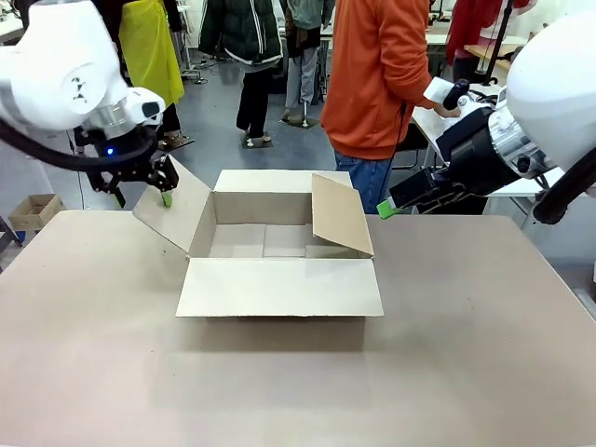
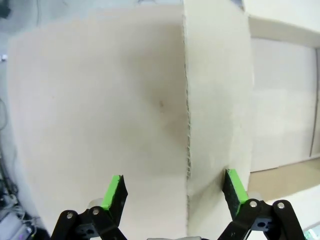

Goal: Pack the gift set into the box.
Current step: Place both hands on the side flaps of the Package Box and spread them outward.

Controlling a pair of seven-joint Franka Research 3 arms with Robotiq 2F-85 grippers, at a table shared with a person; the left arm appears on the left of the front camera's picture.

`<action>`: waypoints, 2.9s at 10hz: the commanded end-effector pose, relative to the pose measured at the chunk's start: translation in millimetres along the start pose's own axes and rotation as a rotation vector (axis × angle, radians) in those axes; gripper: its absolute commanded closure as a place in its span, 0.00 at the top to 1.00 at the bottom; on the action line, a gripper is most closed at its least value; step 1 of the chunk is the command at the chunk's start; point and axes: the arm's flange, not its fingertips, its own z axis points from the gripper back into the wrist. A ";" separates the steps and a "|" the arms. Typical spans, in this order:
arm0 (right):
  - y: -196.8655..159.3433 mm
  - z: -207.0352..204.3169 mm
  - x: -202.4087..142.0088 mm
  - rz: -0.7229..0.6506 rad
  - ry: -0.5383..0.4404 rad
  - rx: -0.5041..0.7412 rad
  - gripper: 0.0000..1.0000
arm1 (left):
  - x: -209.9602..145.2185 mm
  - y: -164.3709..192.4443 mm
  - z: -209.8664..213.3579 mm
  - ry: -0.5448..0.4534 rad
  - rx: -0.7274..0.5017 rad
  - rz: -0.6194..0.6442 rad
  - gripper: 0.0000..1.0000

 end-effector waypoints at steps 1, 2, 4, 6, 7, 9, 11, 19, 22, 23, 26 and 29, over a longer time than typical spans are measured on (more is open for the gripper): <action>2.0 -2.7 1.9 -0.005 -0.022 0.006 1.00 | -7.7 13.9 -21.0 0.006 -0.123 -0.010 1.00; 2.0 -2.7 1.9 -0.005 -0.022 0.006 1.00 | -5.5 23.0 -29.5 -0.007 -0.269 0.019 1.00; 2.0 -2.7 1.9 -0.005 -0.022 0.006 1.00 | -4.3 8.1 -12.8 0.009 -0.051 0.010 1.00; 0.0 -0.1 0.0 0.000 0.000 0.000 1.00 | -4.3 8.1 -12.8 0.009 -0.051 0.010 1.00; 16.5 -15.4 42.8 -0.036 0.135 -0.123 1.00 | -4.3 8.1 -12.8 0.009 -0.051 0.010 1.00; 50.4 -46.9 112.1 -0.119 0.286 -0.225 1.00 | -4.3 8.1 -12.8 0.009 -0.051 0.010 1.00; 73.8 -71.5 112.8 0.048 0.279 -0.334 1.00 | -4.3 8.1 -12.8 0.009 -0.051 0.010 1.00; 67.0 -210.9 199.4 -0.228 0.509 -0.438 1.00 | -4.3 8.1 -12.8 0.009 -0.051 0.010 1.00; 50.4 -253.4 197.3 -0.333 0.572 -0.621 1.00 | -4.3 8.1 -12.8 0.009 -0.051 0.010 1.00; 46.0 -256.4 196.0 -0.343 0.583 -0.647 1.00 | -4.3 8.1 -12.8 0.009 -0.051 0.010 1.00; 32.1 -259.1 190.7 -0.379 0.603 -0.799 1.00 | -4.3 8.1 -12.8 0.009 -0.051 0.010 1.00; 25.5 -243.5 190.8 -0.384 0.587 -0.793 1.00 | -4.3 8.1 -12.8 0.009 -0.051 0.010 1.00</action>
